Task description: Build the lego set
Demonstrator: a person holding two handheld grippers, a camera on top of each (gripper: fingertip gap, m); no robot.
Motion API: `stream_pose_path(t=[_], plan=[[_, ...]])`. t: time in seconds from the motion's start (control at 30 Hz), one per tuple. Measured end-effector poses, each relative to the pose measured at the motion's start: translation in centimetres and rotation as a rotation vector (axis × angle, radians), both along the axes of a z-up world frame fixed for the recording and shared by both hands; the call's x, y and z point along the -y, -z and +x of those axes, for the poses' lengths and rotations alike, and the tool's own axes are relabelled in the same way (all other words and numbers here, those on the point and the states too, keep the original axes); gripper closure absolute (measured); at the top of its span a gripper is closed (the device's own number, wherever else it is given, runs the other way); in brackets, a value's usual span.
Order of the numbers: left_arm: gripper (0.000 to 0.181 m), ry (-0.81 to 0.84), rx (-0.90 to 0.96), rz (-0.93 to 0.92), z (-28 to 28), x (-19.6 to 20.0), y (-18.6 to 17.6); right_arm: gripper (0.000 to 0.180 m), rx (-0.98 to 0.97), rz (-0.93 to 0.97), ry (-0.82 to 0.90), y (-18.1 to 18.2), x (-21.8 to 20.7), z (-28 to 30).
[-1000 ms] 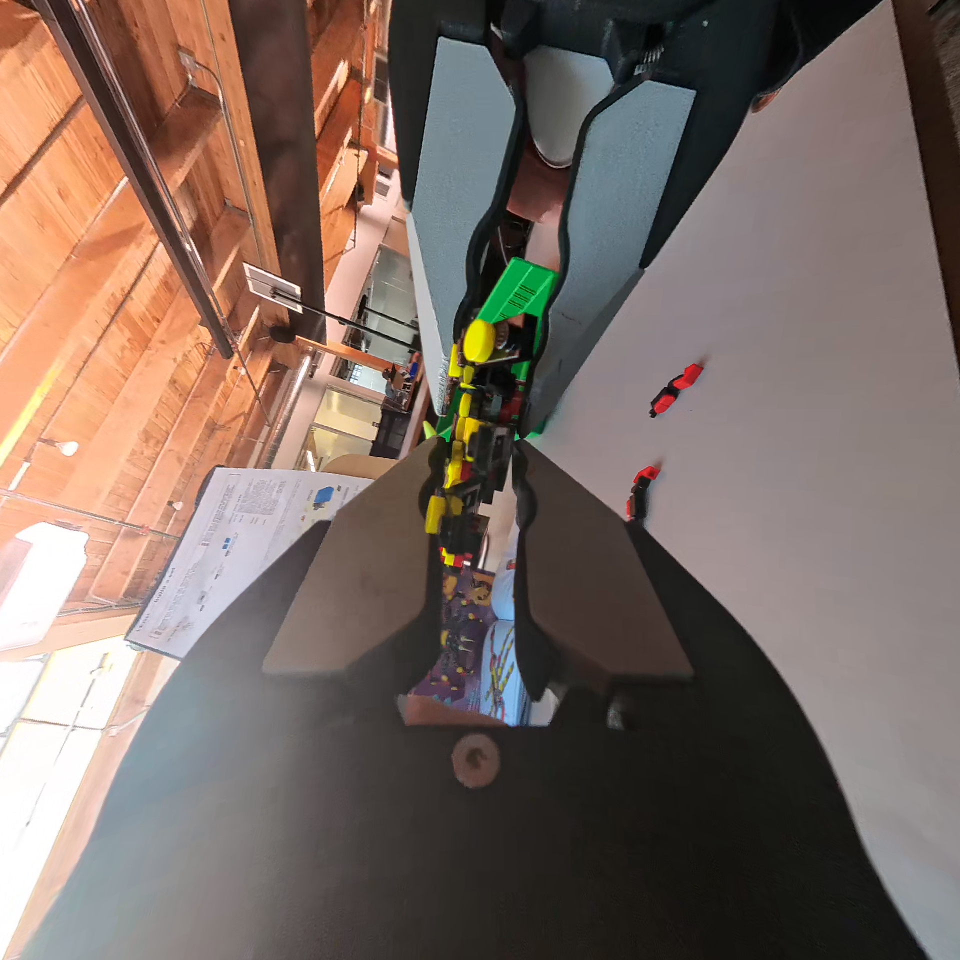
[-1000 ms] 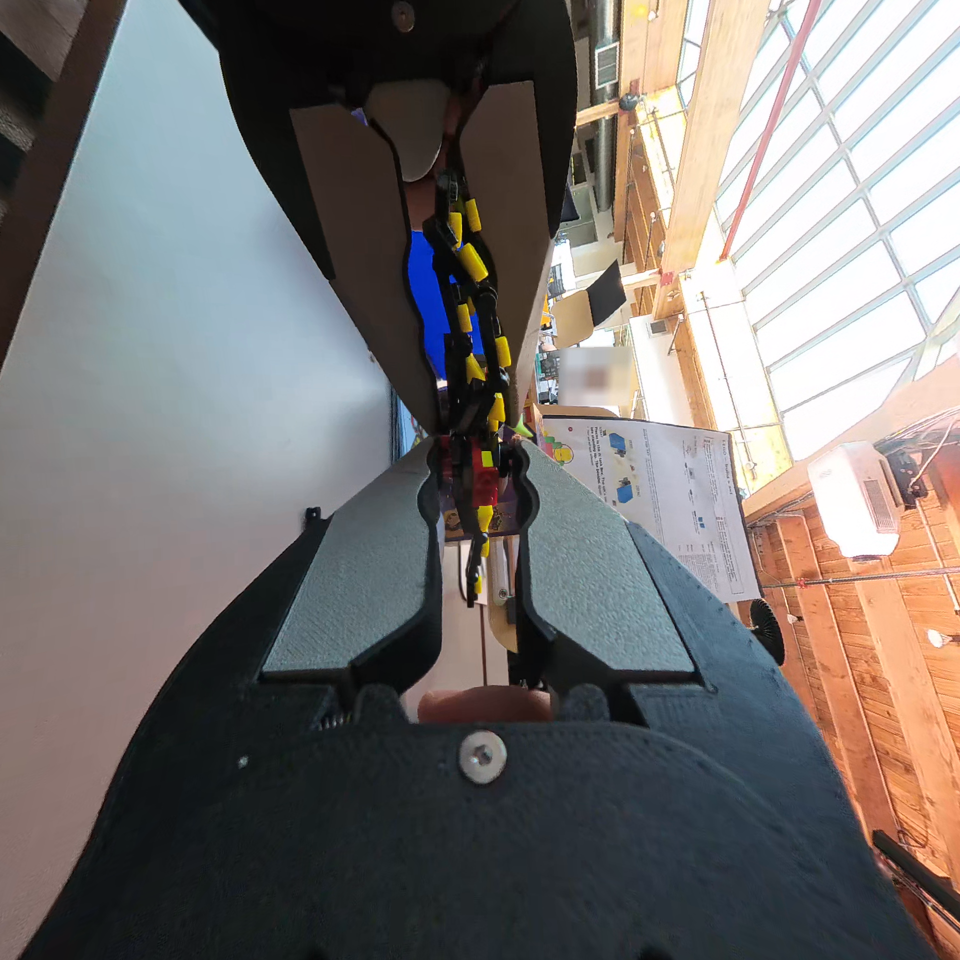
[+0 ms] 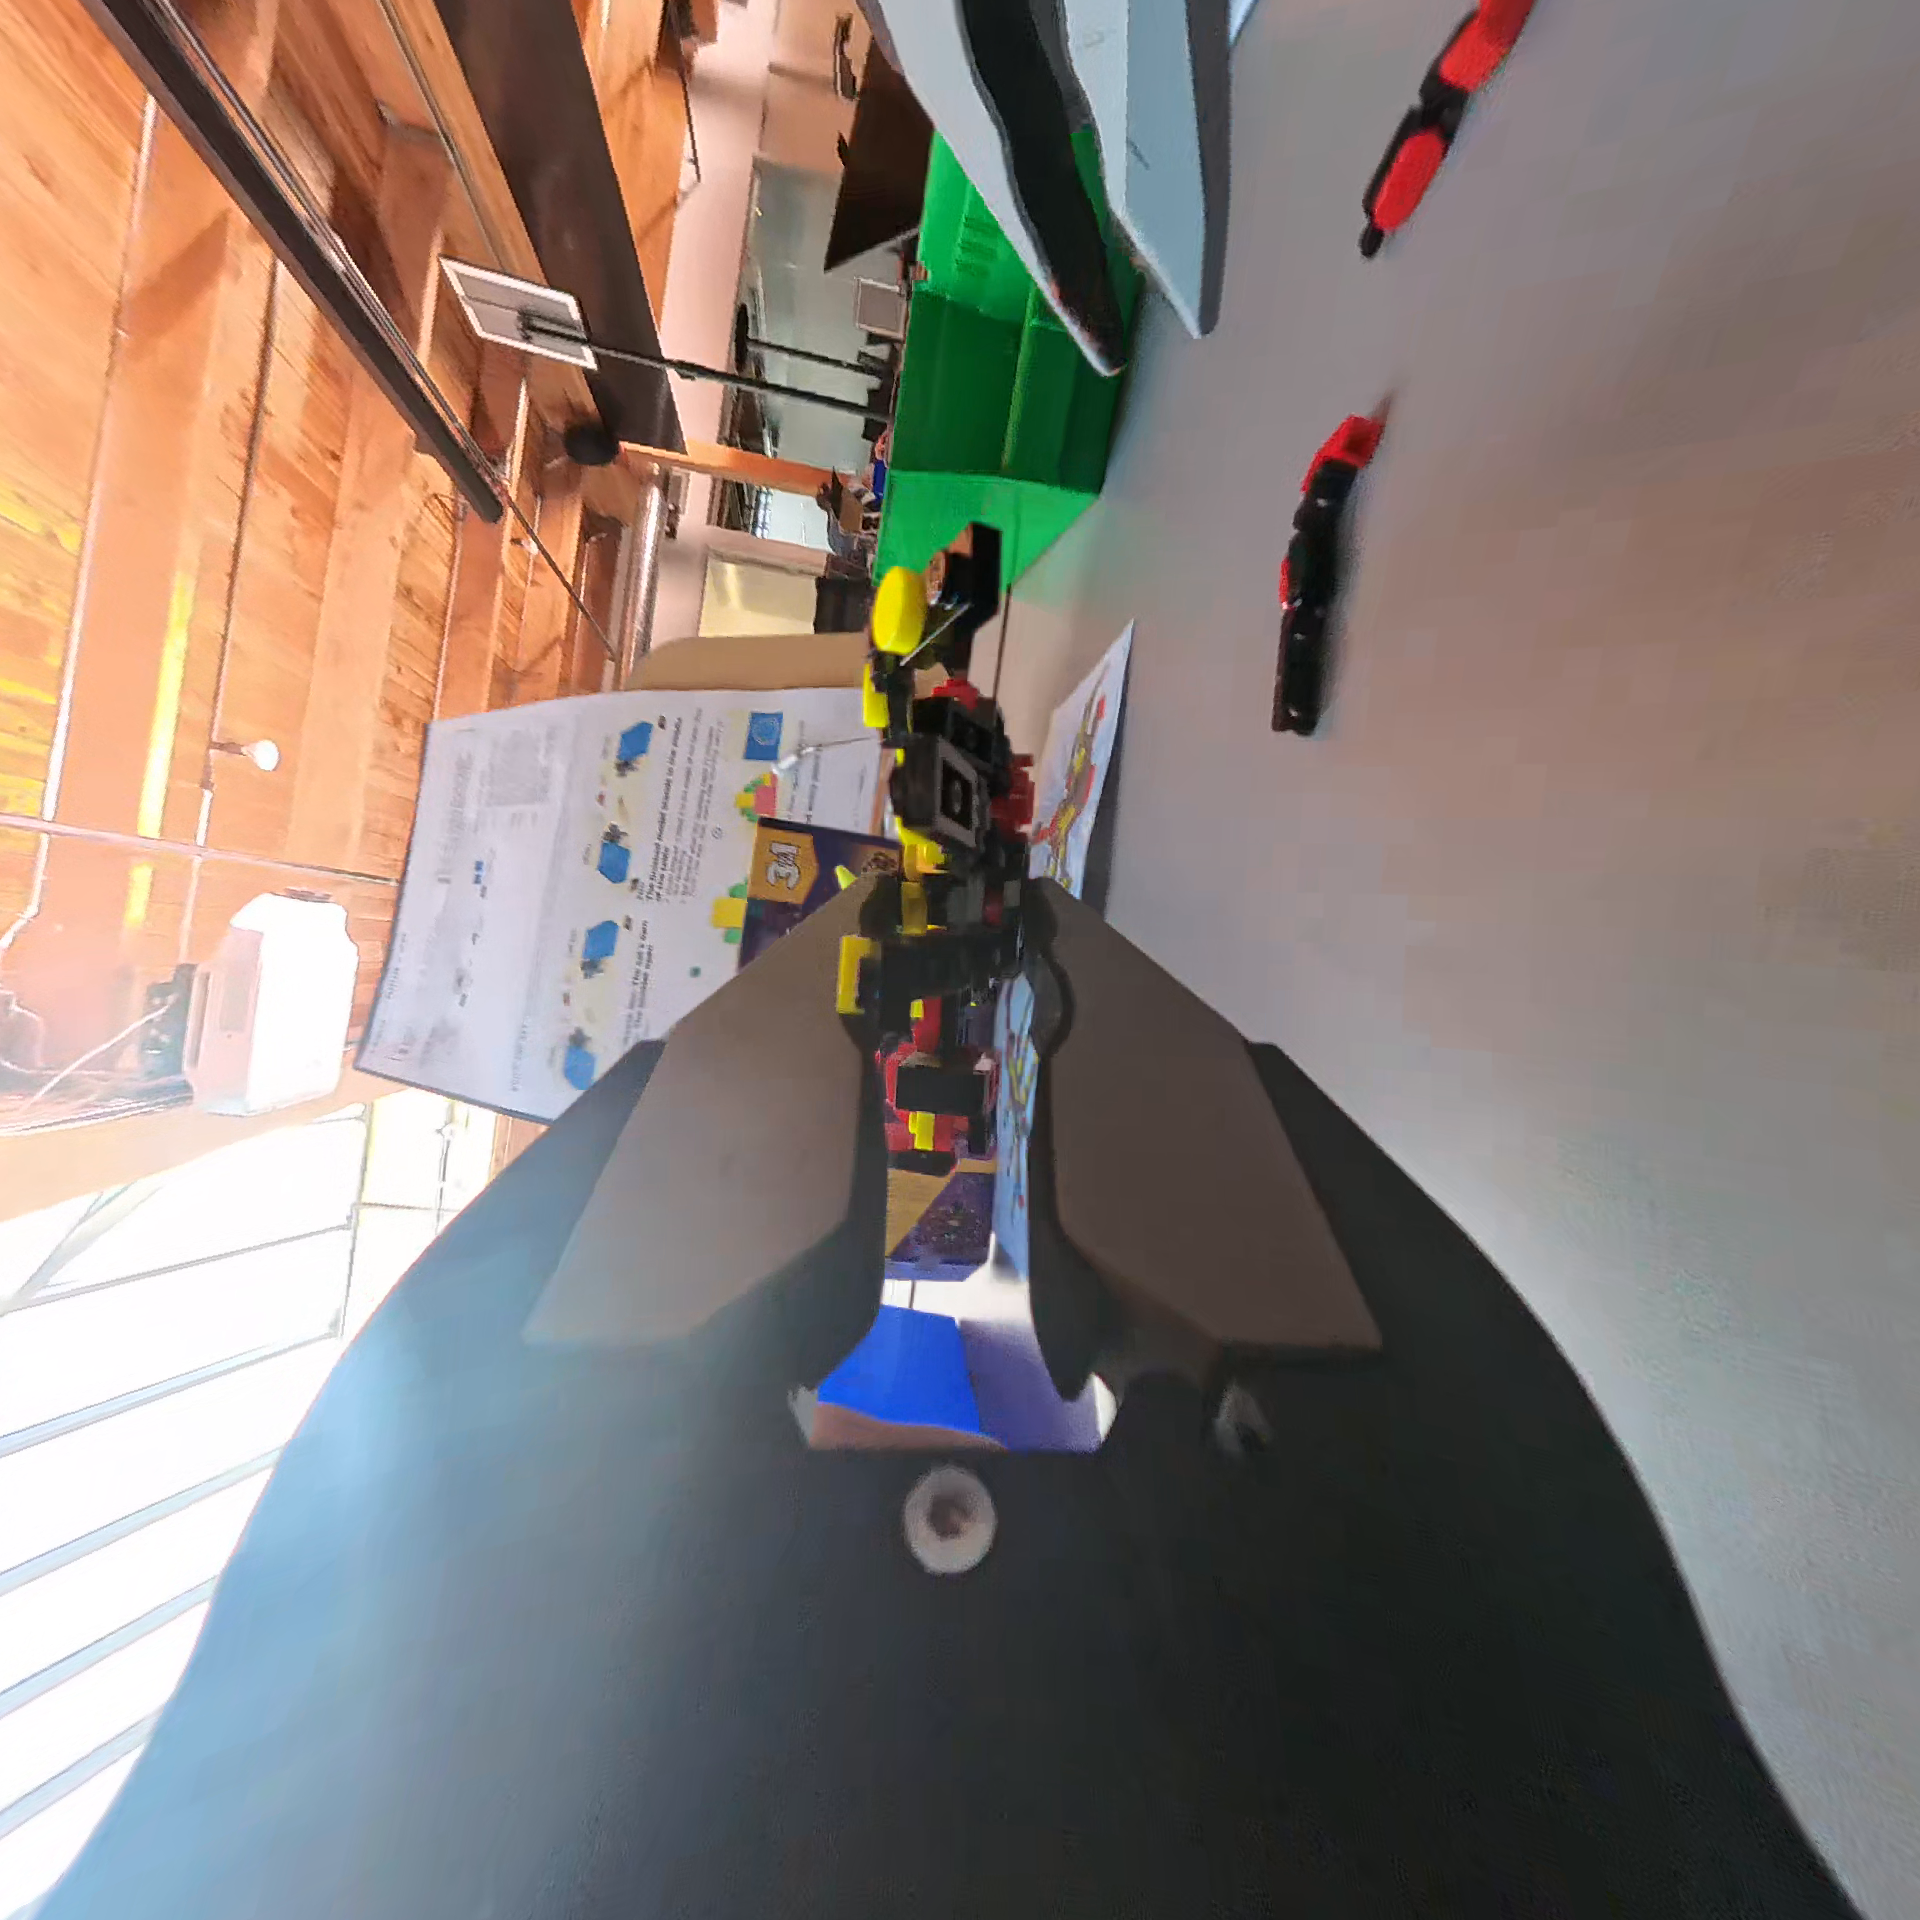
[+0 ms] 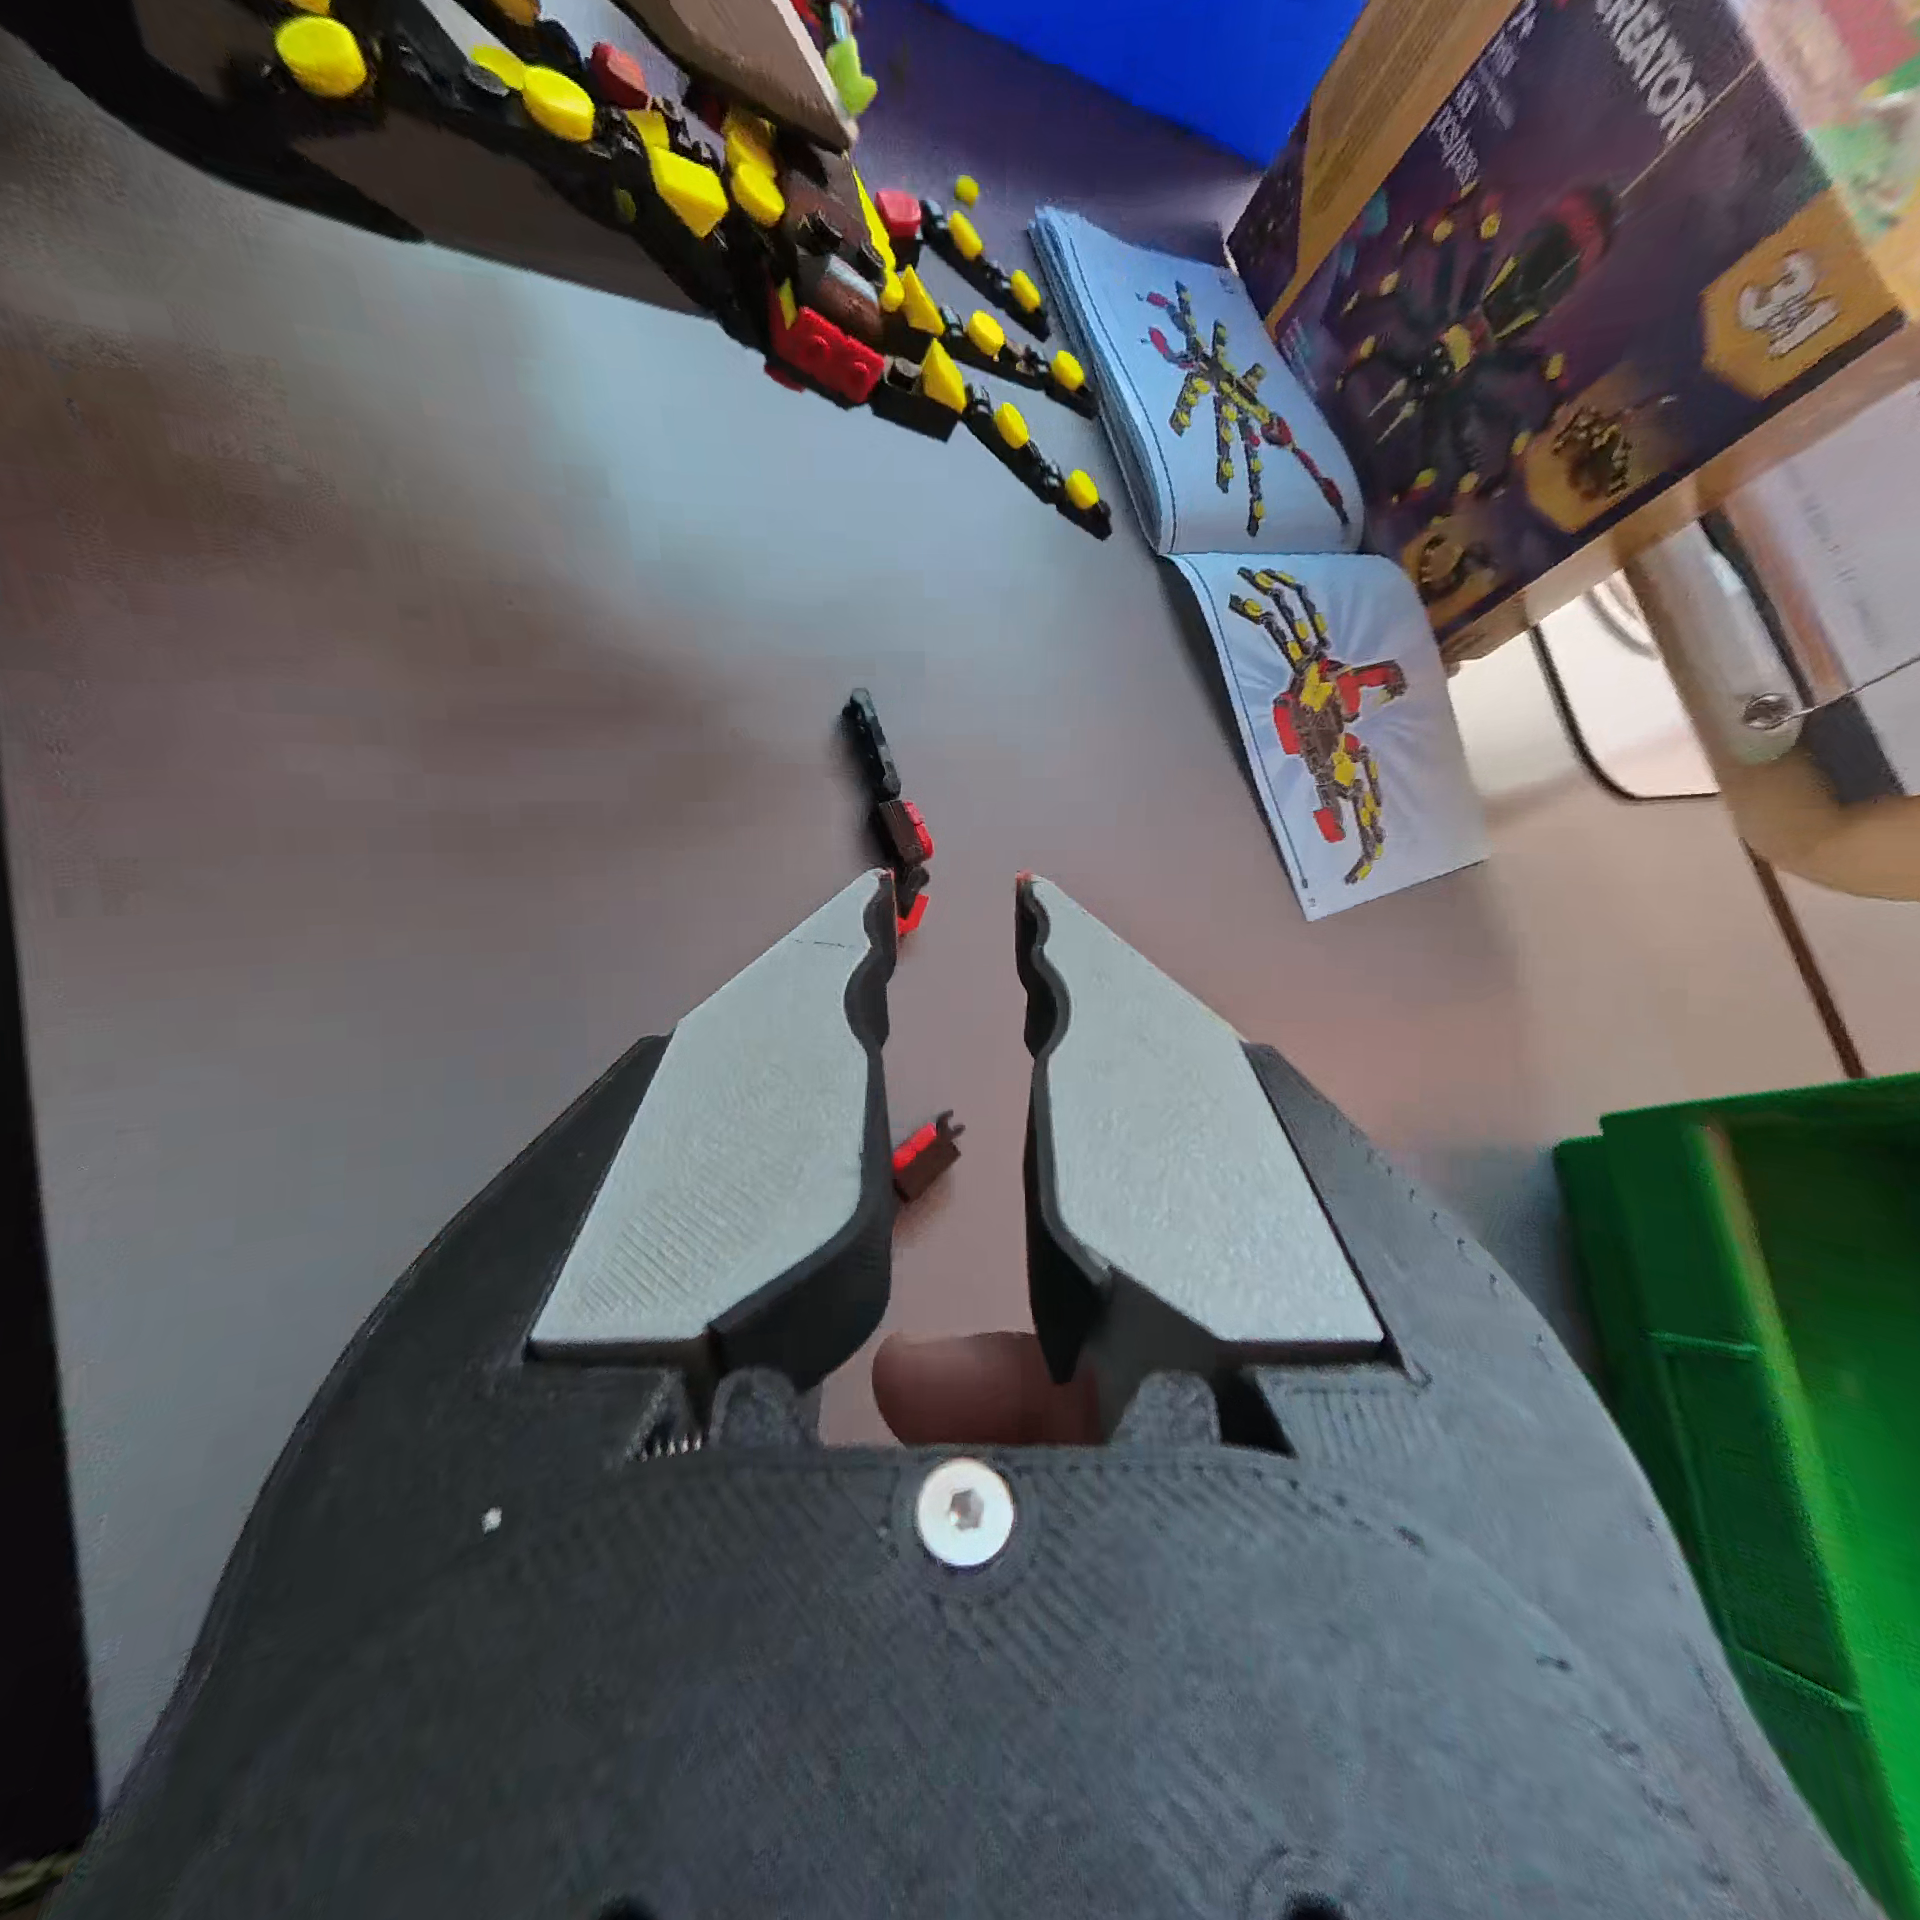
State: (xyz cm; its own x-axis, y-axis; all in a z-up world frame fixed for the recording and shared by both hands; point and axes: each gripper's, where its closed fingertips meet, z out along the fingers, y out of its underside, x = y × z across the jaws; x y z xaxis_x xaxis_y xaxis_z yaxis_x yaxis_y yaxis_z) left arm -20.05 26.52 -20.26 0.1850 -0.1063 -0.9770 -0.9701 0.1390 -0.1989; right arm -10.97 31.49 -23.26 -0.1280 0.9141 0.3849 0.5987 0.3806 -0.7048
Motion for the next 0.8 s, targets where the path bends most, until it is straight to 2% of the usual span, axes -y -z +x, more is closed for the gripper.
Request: stream_pose_path(t=[0.3, 0.37, 0.4, 0.5, 0.7, 0.8], plan=[[0.160, -0.049, -0.032, -0.033, -1.0, -1.4, 3.5, 0.159, 0.104, -0.062, 0.016, 3.8, -0.1, -2.7], [0.160, -0.034, -0.028, -0.044, -0.5, -1.3, 3.8, 0.164, 0.128, -0.070, 0.010, 4.4, 0.1, -2.7], [0.160, -0.034, -0.030, -0.049, -0.5, -1.3, 3.9, 0.173, 0.135, -0.069, 0.012, 4.6, 0.1, -2.7], [0.159, -0.032, -0.019, -0.062, -0.8, -1.2, 4.2, 0.174, 0.140, -0.096, -0.005, 4.6, 0.6, -2.5], [0.160, 0.037, 0.012, -0.087, 0.3, -0.3, 4.5, 0.174, 0.118, -0.346, -0.078, 3.4, 2.8, -1.6], [0.160, 0.040, 0.015, -0.085, 0.3, 0.0, 4.5, 0.180, 0.129, -0.353, -0.057, 3.5, 2.3, -1.0]])
